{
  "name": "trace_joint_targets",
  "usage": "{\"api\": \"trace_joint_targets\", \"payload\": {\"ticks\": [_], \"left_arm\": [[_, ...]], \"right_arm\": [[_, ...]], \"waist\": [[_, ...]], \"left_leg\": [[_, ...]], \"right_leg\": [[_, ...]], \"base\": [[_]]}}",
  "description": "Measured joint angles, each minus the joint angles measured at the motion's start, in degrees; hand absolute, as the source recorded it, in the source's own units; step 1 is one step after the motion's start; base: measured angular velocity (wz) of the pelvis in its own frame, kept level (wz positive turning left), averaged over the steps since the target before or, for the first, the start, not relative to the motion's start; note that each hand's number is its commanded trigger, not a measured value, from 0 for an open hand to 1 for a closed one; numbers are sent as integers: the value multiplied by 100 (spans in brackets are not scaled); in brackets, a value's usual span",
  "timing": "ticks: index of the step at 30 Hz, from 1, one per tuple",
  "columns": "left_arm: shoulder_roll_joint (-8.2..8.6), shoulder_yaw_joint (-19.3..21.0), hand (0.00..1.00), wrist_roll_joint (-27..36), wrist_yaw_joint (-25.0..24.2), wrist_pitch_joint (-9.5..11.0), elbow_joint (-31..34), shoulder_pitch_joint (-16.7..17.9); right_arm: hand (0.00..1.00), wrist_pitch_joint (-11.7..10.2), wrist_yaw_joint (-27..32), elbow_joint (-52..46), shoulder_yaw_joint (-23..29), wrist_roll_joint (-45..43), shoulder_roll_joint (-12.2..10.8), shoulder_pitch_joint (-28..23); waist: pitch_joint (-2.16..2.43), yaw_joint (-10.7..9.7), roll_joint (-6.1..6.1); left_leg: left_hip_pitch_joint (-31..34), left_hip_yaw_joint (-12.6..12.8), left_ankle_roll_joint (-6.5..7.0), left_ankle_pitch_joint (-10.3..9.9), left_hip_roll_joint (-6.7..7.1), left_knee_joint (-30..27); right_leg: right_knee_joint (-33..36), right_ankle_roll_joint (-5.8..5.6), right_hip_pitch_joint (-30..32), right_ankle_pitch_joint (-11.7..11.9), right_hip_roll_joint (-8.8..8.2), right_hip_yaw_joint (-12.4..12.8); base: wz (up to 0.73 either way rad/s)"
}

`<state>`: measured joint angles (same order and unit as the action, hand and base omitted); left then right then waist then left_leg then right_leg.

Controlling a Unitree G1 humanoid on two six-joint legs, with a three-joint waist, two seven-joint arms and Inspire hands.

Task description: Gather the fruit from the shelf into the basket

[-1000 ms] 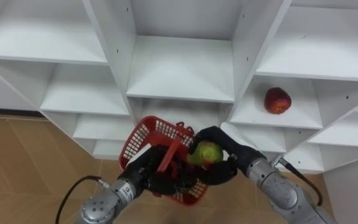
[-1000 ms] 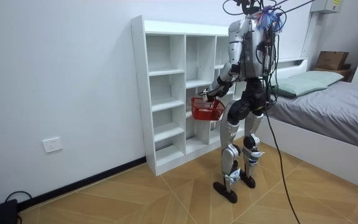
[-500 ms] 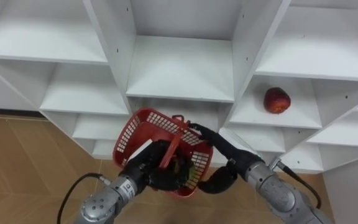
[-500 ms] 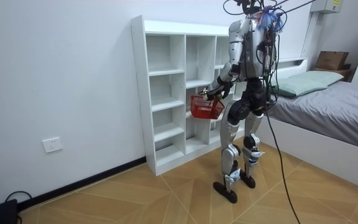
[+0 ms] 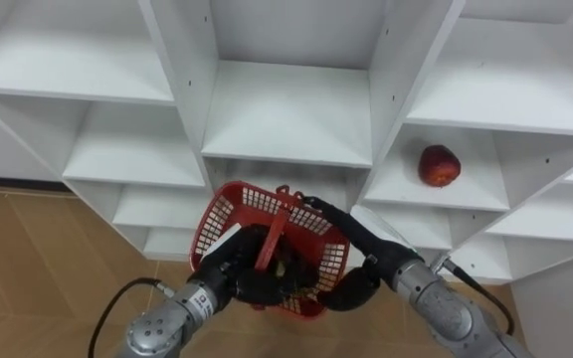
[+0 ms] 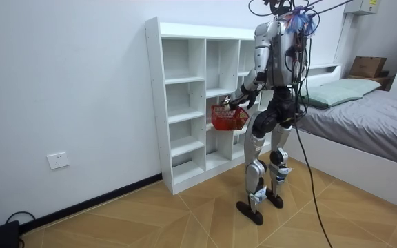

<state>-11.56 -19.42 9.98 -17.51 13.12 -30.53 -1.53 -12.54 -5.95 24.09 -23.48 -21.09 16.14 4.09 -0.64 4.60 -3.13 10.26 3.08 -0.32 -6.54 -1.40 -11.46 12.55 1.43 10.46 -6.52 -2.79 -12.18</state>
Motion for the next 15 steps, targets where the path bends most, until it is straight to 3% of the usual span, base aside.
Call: {"api": "trace_joint_targets", "payload": {"ticks": [7, 15], "left_arm": [[-95, 55, 100, -77, 131, 1, 12, 96], [-184, 251, 100, -368, 491, 1, 1, 453]], "right_arm": [[0, 2, 0, -24, 5, -164, 24, -158], [0, -2, 111, -606, 173, -145, 149, -528]], "waist": [[-14, 24, 14], [-23, -15, 45]], "left_leg": [[-184, 32, -2, -2, -1, 140], [-309, 82, -14, -43, -3, 207]], "right_leg": [[-99, -12, -142, 1, 66, 69], [-222, -28, -265, -4, 91, 118]], "base": [[-3], [-3]]}}
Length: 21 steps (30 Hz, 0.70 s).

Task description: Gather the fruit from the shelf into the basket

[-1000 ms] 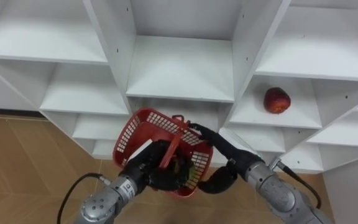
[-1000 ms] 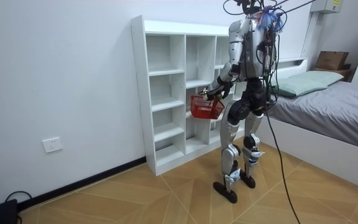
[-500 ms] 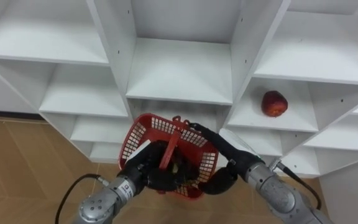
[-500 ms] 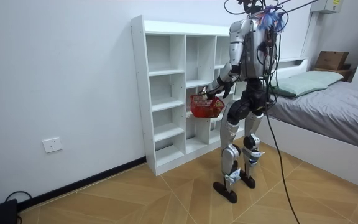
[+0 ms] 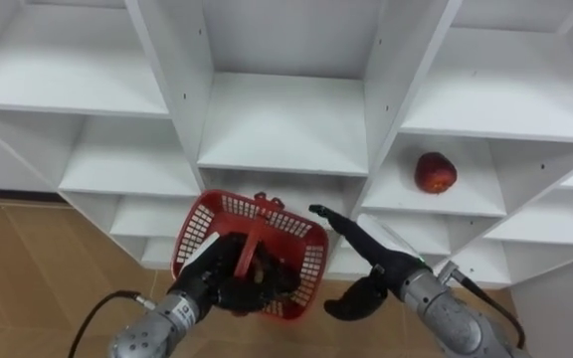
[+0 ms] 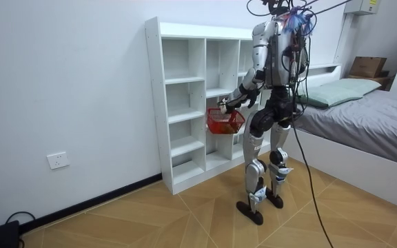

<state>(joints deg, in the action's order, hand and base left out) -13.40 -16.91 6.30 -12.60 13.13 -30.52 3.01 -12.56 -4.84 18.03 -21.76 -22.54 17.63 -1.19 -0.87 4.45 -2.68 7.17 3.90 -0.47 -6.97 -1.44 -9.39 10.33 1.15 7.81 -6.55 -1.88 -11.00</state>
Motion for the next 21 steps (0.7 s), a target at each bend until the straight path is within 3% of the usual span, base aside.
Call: {"api": "trace_joint_targets", "payload": {"ticks": [13, 21], "left_arm": [[29, 0, 100, 62, 462, -1, -292, 326], [45, 3, 100, 90, 655, -2, -904, 420]], "right_arm": [[0, -23, 134, -329, 287, 325, -21, -644], [0, -69, 635, -466, 698, 499, -160, -870]], "waist": [[1, -202, 73], [19, -311, 78]], "left_leg": [[-445, 209, 27, -123, -10, 36], [-668, 258, 26, -158, -21, 83]], "right_leg": [[-58, -52, -372, -31, 17, 154], [-76, -63, -495, -34, 54, 296]], "base": [[-8], [-5]]}}
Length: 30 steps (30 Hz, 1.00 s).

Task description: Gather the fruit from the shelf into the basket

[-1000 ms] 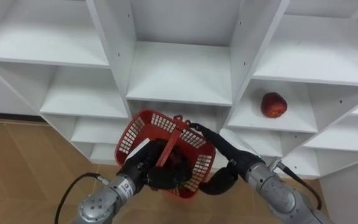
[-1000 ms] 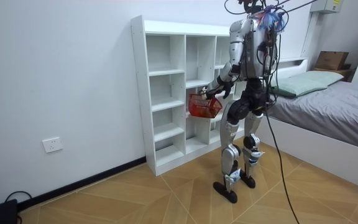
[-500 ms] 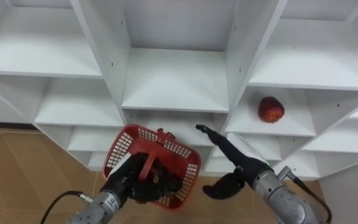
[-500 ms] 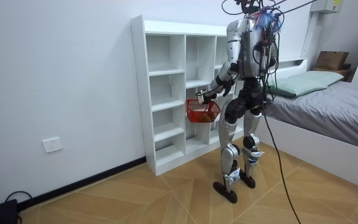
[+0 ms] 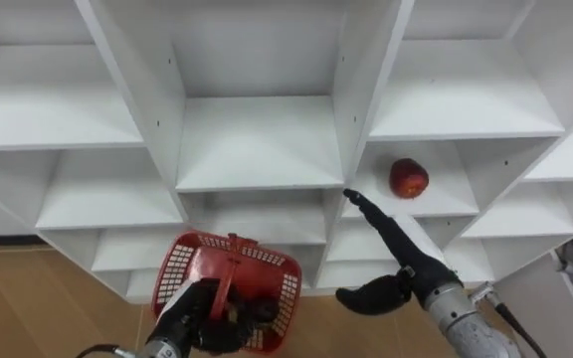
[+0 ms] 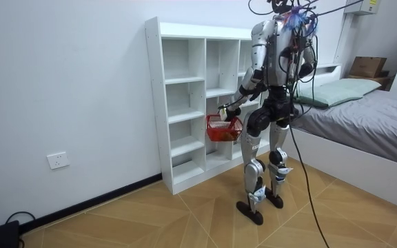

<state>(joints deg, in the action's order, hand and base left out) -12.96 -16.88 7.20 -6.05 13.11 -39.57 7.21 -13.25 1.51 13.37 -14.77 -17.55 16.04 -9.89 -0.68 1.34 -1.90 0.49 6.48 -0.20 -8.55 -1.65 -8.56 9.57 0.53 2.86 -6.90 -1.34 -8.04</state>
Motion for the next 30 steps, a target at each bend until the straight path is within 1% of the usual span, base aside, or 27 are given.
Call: {"api": "trace_joint_targets", "payload": {"ticks": [4, 6, 10, 14, 15, 19, 22, 24, 26, 30], "left_arm": [[26, 105, 100, -6, 85, 0, -67, 0], [26, 154, 100, -5, 153, -2, -112, 6], [29, 167, 100, -4, 213, -2, -85, 7], [54, 238, 100, -5, 216, -2, -82, 6], [58, 264, 100, -4, 218, -2, -83, 9], [66, 304, 100, -1, 222, -2, -82, 8], [13, 335, 100, -4, 213, -2, -74, 17], [-36, 348, 100, -4, 207, -2, -59, 17], [-62, 360, 100, -10, 201, -3, -60, 21], [-99, 454, 100, -16, 188, -3, -58, 59]], "right_arm": [[0, -1, 151, 3, 39, 0, -27, -92], [0, -1, 215, 3, 46, 1, -26, -93], [0, -2, 360, -20, 65, 2, -27, -94], [0, -7, 537, -67, 96, 2, -27, -94], [0, -8, 549, -74, 111, 10, -26, -94], [0, -21, 596, -74, 225, 145, -32, -93], [0, -55, 725, -65, 367, 490, -7, -89], [0, -56, 776, -41, 496, 870, -4, -90], [0, -57, 838, 1, 577, 1085, 1, -90], [0, -59, 899, 211, 704, 1240, -1, -90]], "waist": [[5, -21, 9], [8, -80, 13], [17, -114, 20], [71, -123, 45], [71, -123, 47], [71, -130, 41], [38, -145, -11], [5, -164, -67], [-5, -175, -93], [7, -224, -123]], "left_leg": [[-96, 55, -2, -4, -5, 12], [-150, 69, -5, -17, -13, 17], [-206, 76, -4, -21, -14, 16], [-237, 77, -4, -21, -15, 10], [-266, 85, -4, -21, -16, 11], [-333, 85, -3, -24, -16, 19], [-361, 78, -4, -24, -19, 23], [-359, 68, -6, -25, -25, 20], [-359, 68, -8, -27, -25, 20], [-354, 72, -11, -38, -25, 26]], "right_leg": [[1, 0, -104, 1, 6, 12], [-2, 0, -153, 0, 14, 18], [1, 0, -207, 1, 14, 15], [10, 1, -234, 1, 14, 15], [12, 1, -256, 1, 14, 22], [7, -3, -334, -2, 13, 21], [8, -7, -366, -8, 17, 24], [5, -7, -370, -9, 22, 23], [4, -7, -370, -9, 23, 24], [-3, -3, -365, -14, 22, 12]], "base": [[-8], [-2], [0], [0], [0], [0], [0], [0], [0], [0]]}}
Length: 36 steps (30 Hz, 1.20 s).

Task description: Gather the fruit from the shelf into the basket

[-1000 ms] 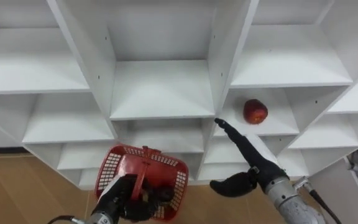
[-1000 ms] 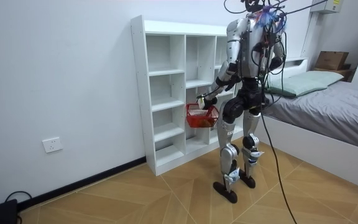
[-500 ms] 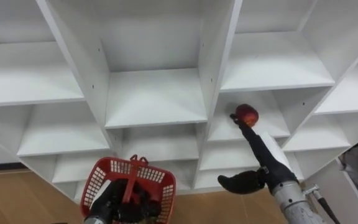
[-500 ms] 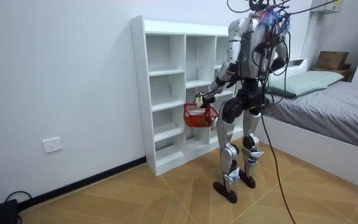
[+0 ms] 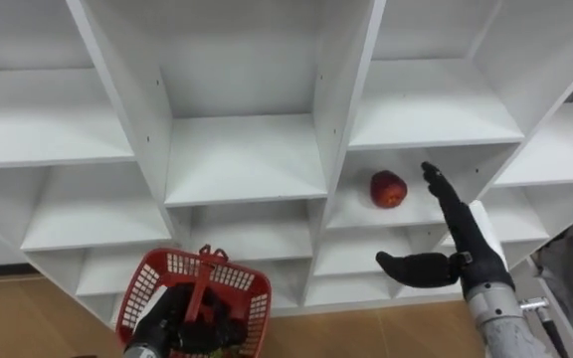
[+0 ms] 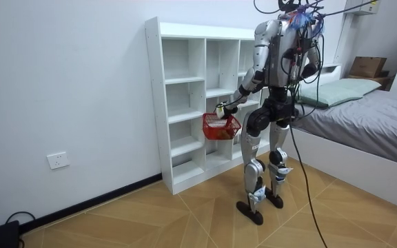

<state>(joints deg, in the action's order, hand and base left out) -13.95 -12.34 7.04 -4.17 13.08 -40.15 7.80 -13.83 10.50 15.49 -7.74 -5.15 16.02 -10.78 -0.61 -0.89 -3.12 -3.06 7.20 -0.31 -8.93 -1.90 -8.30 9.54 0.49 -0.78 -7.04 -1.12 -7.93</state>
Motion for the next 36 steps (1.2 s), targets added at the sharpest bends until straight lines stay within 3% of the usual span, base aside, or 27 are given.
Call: {"api": "trace_joint_targets", "payload": {"ticks": [14, 23, 28, 36], "left_arm": [[-9, 239, 100, -50, -149, -25, 134, 364], [-20, 330, 100, -48, -165, -25, 333, 432], [-20, 327, 100, -36, -267, -26, 451, 423], [-23, 340, 100, -50, -349, -29, 303, 320]], "right_arm": [[0, 3, 8, 544, 241, 183, 22, 170], [0, 2, 81, 714, 243, 269, 174, 361], [0, 0, 184, 756, 239, 300, 186, 618], [0, -64, 182, 1681, 234, 103, 199, 1508]], "waist": [[47, -11, -41], [42, 40, 34], [44, 84, 36], [25, 138, -18]], "left_leg": [[18, 5, -14, -14, -19, -2], [104, 4, -15, -13, -25, -17], [294, -51, -15, -12, -28, -91], [606, -129, -18, -8, -25, -146]], "right_leg": [[5, 15, 42, -16, 12, -9], [14, 19, 105, -13, 15, -24], [21, 30, 228, -6, 9, -82], [27, 39, 479, -1, -22, -222]], "base": [[0], [0], [7], [5]]}}
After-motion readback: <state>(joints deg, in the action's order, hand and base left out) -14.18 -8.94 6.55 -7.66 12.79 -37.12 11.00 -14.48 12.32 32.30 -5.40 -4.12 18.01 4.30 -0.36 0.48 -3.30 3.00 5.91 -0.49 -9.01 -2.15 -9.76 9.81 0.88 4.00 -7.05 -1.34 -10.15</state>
